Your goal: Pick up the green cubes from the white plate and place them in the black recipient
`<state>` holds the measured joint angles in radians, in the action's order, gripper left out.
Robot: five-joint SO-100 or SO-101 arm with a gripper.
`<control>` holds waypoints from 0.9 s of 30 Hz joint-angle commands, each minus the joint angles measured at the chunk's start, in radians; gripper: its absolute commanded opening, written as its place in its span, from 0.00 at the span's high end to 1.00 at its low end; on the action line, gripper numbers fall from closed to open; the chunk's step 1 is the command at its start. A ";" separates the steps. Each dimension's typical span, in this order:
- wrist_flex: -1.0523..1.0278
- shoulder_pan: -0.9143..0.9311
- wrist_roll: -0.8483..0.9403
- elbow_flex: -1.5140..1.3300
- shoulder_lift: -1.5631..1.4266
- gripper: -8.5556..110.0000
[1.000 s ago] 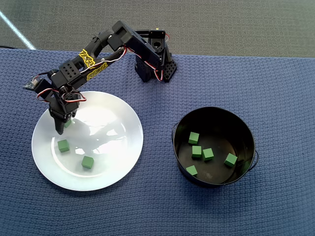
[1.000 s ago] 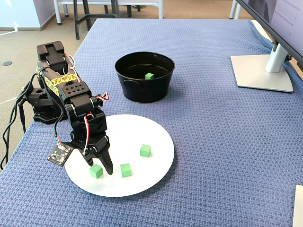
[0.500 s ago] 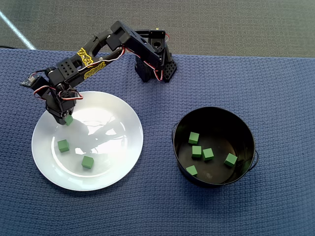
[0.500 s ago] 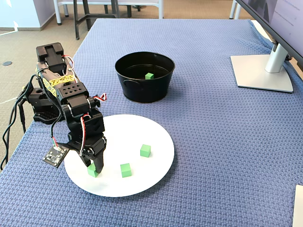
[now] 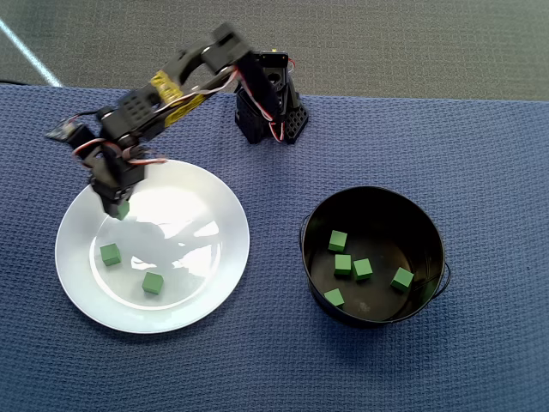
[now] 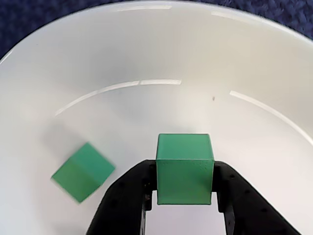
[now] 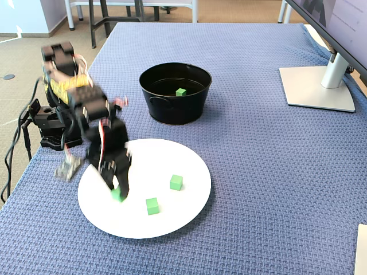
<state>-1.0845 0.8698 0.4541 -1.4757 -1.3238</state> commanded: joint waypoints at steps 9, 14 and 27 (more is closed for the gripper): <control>-0.169 -0.408 -0.259 -0.281 -0.753 0.93; -0.189 -0.744 -0.403 -0.325 -0.925 0.93; -0.014 -1.289 -0.588 -0.172 -0.617 0.93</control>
<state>-1.1520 -0.3682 -0.1089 -1.7411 -2.0264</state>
